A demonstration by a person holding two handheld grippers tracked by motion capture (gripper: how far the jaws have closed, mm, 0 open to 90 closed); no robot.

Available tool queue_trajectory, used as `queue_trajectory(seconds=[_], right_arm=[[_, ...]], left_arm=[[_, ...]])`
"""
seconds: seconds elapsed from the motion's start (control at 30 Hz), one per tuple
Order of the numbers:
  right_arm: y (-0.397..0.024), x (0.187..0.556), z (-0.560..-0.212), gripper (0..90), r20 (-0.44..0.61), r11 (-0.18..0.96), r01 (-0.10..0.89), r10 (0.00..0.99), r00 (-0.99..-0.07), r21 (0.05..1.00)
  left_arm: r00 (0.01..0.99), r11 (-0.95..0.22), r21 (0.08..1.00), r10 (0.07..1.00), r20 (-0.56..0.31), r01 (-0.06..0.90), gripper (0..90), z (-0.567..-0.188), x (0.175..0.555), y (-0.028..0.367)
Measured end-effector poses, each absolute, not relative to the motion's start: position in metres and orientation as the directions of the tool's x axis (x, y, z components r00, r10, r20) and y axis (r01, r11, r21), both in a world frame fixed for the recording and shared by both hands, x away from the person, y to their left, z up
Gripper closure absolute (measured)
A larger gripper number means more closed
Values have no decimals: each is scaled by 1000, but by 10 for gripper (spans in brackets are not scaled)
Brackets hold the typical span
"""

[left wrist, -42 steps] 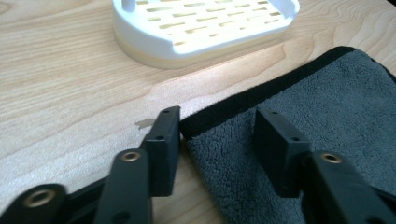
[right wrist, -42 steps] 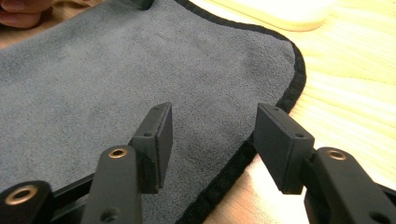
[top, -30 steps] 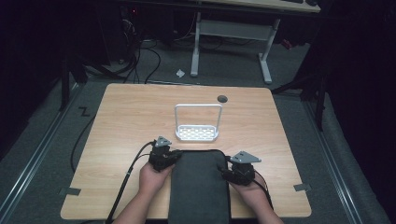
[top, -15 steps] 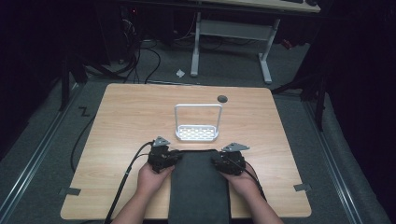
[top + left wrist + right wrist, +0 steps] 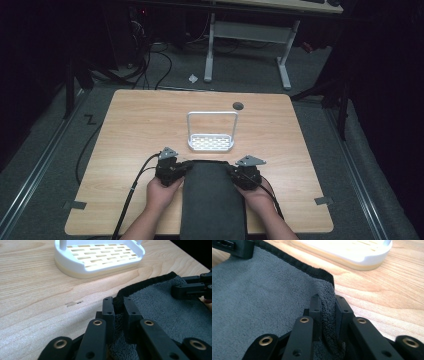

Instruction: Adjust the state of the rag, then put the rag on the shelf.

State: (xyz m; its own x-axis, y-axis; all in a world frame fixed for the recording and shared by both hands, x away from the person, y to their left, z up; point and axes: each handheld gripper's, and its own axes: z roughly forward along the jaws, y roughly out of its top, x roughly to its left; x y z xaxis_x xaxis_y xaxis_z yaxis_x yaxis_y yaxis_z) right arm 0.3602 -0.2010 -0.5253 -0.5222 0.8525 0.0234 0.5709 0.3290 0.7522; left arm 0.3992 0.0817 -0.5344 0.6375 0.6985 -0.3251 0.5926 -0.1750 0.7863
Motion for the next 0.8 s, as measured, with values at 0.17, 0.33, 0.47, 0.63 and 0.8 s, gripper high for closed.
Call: queue_trajectory(seconds=[0.17,0.33,0.47,0.63,0.8], right_arm=[[-202,356,-519,796,13,317,537,853,-522,781],[-201,352,-511,796,11,300,513,855,-518,805],[-200,348,-506,796,0,291,483,856,-516,826],[-198,345,-494,795,-24,294,434,850,-527,852],[-197,343,-480,795,-41,295,398,844,-535,869]], left_arm=[[624,-132,793,698,-351,594,819,-532,394,81],[626,-111,818,704,-337,565,817,-522,388,82],[636,-110,837,705,-314,536,810,-511,384,85],[646,-114,871,717,-260,478,809,-498,378,84],[654,-102,890,716,-244,444,810,-481,377,82]])
